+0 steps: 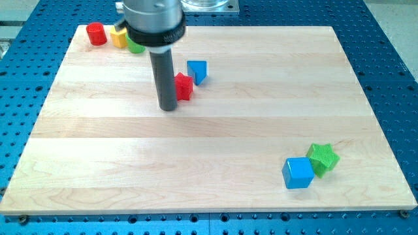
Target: Push the red star into the cube
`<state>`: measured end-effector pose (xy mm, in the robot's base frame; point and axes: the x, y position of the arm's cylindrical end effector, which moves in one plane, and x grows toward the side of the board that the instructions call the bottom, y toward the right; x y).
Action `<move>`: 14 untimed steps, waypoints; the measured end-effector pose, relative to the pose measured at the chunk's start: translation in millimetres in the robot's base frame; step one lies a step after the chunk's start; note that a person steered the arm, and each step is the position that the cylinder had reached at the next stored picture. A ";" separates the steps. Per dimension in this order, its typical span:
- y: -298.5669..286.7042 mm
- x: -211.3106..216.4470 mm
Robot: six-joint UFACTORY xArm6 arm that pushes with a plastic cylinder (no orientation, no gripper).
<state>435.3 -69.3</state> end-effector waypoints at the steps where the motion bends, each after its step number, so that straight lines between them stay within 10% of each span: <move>1: -47.8 -26.1; 2: -52.9 -71.2; 6: 163.9 57.7; 8: 202.0 17.9; 14: 176.2 97.5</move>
<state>532.8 106.9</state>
